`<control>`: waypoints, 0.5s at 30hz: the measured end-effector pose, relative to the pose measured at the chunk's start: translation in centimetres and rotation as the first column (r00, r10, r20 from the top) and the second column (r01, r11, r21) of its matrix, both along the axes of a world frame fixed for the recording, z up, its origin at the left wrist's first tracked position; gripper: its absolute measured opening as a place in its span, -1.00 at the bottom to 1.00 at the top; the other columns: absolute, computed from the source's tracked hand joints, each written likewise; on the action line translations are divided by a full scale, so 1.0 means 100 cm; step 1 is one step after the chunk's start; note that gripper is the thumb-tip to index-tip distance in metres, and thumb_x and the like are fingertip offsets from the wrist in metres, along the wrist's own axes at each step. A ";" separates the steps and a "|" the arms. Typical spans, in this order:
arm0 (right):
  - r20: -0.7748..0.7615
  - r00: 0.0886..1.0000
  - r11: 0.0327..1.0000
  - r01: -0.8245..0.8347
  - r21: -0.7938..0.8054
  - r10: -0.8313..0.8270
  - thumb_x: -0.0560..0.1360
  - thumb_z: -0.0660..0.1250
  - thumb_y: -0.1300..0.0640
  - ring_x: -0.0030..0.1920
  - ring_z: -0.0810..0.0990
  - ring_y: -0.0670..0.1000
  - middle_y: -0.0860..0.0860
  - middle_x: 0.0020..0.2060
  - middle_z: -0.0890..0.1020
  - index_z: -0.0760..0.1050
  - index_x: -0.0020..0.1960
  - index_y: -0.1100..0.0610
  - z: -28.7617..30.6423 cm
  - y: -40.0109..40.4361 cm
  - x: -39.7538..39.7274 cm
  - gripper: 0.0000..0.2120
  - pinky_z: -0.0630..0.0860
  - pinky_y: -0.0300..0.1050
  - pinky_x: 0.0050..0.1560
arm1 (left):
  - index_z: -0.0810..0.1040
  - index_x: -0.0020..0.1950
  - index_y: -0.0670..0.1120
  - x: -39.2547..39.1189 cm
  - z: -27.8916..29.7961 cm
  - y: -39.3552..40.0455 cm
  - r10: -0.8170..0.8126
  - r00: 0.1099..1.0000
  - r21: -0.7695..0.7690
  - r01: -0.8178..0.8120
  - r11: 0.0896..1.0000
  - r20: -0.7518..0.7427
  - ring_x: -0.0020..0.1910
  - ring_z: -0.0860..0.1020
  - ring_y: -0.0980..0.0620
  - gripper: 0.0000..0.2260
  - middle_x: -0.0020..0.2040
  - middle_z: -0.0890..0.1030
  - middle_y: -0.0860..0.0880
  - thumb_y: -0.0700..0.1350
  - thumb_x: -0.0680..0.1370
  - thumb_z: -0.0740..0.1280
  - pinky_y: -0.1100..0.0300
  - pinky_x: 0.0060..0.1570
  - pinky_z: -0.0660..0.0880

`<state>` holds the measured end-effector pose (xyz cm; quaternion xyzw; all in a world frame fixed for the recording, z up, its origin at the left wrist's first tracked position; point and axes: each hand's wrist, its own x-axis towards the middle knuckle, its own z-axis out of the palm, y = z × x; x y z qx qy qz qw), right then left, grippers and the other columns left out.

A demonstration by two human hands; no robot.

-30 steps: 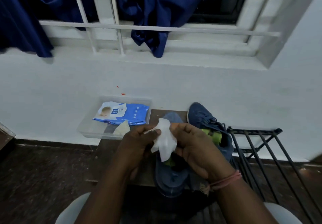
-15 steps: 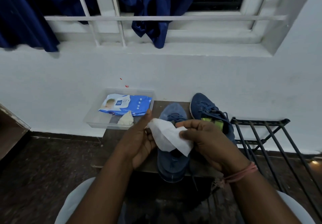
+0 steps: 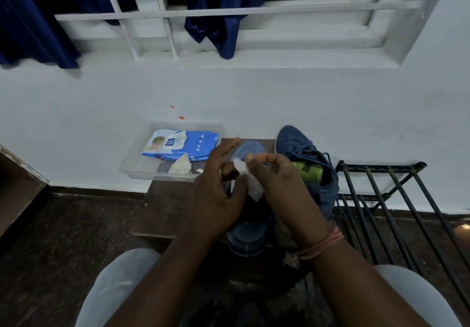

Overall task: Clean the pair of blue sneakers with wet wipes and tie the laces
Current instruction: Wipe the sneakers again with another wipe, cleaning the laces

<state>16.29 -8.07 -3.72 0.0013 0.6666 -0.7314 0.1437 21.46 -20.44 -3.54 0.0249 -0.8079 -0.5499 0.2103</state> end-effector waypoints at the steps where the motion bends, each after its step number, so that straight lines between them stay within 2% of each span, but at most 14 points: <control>1: 0.003 1.000 0.999 0.021 -0.028 -0.021 0.42 0.52 -0.15 -0.02 0.72 0.09 0.10 0.01 0.69 0.53 0.16 0.05 0.000 0.000 0.001 -0.57 0.66 0.17 0.03 | 0.35 0.40 0.44 0.002 0.000 0.002 -0.038 0.999 -0.015 0.038 0.999 -0.010 0.22 0.63 0.02 -0.44 0.29 0.63 0.01 -0.09 0.51 0.29 0.00 0.14 0.60; 2: -0.006 0.999 0.999 0.033 -0.035 -0.033 0.41 0.54 -0.12 -0.03 0.72 0.08 0.10 0.01 0.69 0.53 0.18 0.06 0.002 0.001 0.001 -0.55 0.67 0.14 0.02 | 0.32 0.41 0.46 0.003 -0.001 0.003 -0.065 0.998 -0.014 0.065 0.998 -0.026 0.28 0.60 -0.07 -0.41 0.35 0.60 -0.05 -0.10 0.50 0.25 -0.03 0.18 0.59; 3: -0.013 0.999 0.997 0.043 -0.058 -0.043 0.45 0.53 -0.02 -0.06 0.72 0.08 0.11 0.00 0.70 0.52 0.19 0.10 0.003 0.002 -0.001 -0.60 0.67 0.10 -0.01 | 0.33 0.45 0.38 0.003 -0.001 0.005 -0.056 0.998 0.029 0.057 0.998 -0.040 0.27 0.61 -0.11 -0.40 0.33 0.61 -0.06 -0.16 0.52 0.25 -0.01 0.18 0.59; 4: -0.017 0.998 0.994 0.051 -0.092 -0.052 0.50 0.49 0.13 -0.09 0.72 0.09 0.13 -0.02 0.70 0.52 0.20 0.13 0.004 0.005 -0.003 -0.69 0.66 0.10 -0.03 | 0.37 0.48 0.22 0.002 -0.002 0.005 -0.034 0.998 0.124 0.041 0.991 -0.058 0.21 0.65 -0.10 -0.43 0.27 0.65 -0.06 -0.28 0.55 0.25 0.03 0.16 0.60; 6: -0.038 0.995 0.989 0.086 -0.123 -0.092 0.53 0.38 0.36 -0.09 0.71 0.10 0.13 -0.05 0.71 0.53 0.18 0.17 0.004 0.013 -0.011 -0.74 0.64 0.09 -0.06 | 0.50 0.33 -0.09 -0.001 -0.001 0.005 0.080 0.995 0.258 -0.061 0.964 -0.067 0.07 0.70 -0.03 -0.62 0.10 0.71 -0.07 -0.42 0.60 0.22 0.10 0.09 0.62; 7: -0.057 0.991 0.986 0.115 -0.118 -0.122 0.52 0.33 0.42 -0.07 0.70 0.09 0.11 -0.04 0.71 0.54 0.18 0.16 0.005 0.017 -0.015 -0.71 0.64 0.05 -0.06 | 0.56 0.21 -0.14 -0.002 0.001 0.003 0.154 0.987 0.266 -0.138 0.954 -0.040 -0.01 0.71 0.00 -0.72 0.02 0.72 -0.08 -0.42 0.61 0.22 0.14 0.00 0.63; 9: -0.109 0.974 0.978 0.189 -0.086 -0.198 0.51 0.28 0.42 -0.04 0.69 0.02 0.06 0.00 0.70 0.55 0.19 0.11 0.007 0.026 -0.019 -0.65 0.62 -0.08 -0.11 | 0.60 0.04 -0.15 -0.006 0.000 -0.002 0.241 0.967 0.273 -0.253 0.928 0.079 -0.21 0.67 0.03 -0.81 -0.12 0.72 -0.08 -0.35 0.61 0.23 0.18 -0.23 0.59; 11: -0.197 0.945 0.963 0.270 0.020 -0.260 0.48 0.27 0.33 -0.03 0.68 -0.01 0.01 -0.02 0.71 0.60 0.14 0.05 0.009 0.037 -0.022 -0.68 0.58 -0.13 -0.13 | 0.60 -0.03 -0.20 -0.009 -0.002 -0.007 0.192 0.950 0.330 -0.268 0.905 0.247 -0.30 0.63 -0.01 -0.84 -0.19 0.72 -0.10 -0.33 0.61 0.23 0.17 -0.34 0.58; 13: -0.255 0.933 0.944 0.297 0.145 -0.254 0.45 0.26 0.26 -0.08 0.68 0.01 0.00 -0.10 0.71 0.65 0.01 0.05 0.014 0.046 -0.024 -0.74 0.60 -0.06 -0.13 | 0.62 -0.09 -0.26 -0.011 0.000 -0.006 0.047 0.926 0.422 -0.216 0.880 0.375 -0.22 0.68 -0.12 -0.84 -0.20 0.72 -0.19 -0.32 0.60 0.26 0.13 -0.26 0.66; 15: -0.255 0.944 0.948 0.258 0.186 -0.207 0.43 0.24 0.25 -0.18 0.69 0.07 0.09 -0.13 0.70 0.65 -0.07 0.08 0.017 0.051 -0.025 -0.77 0.63 0.00 -0.20 | 0.66 -0.07 -0.29 -0.013 0.003 -0.004 -0.066 0.904 0.521 -0.182 0.834 0.422 -0.11 0.72 -0.19 -0.83 -0.14 0.72 -0.26 -0.30 0.61 0.28 0.12 -0.13 0.69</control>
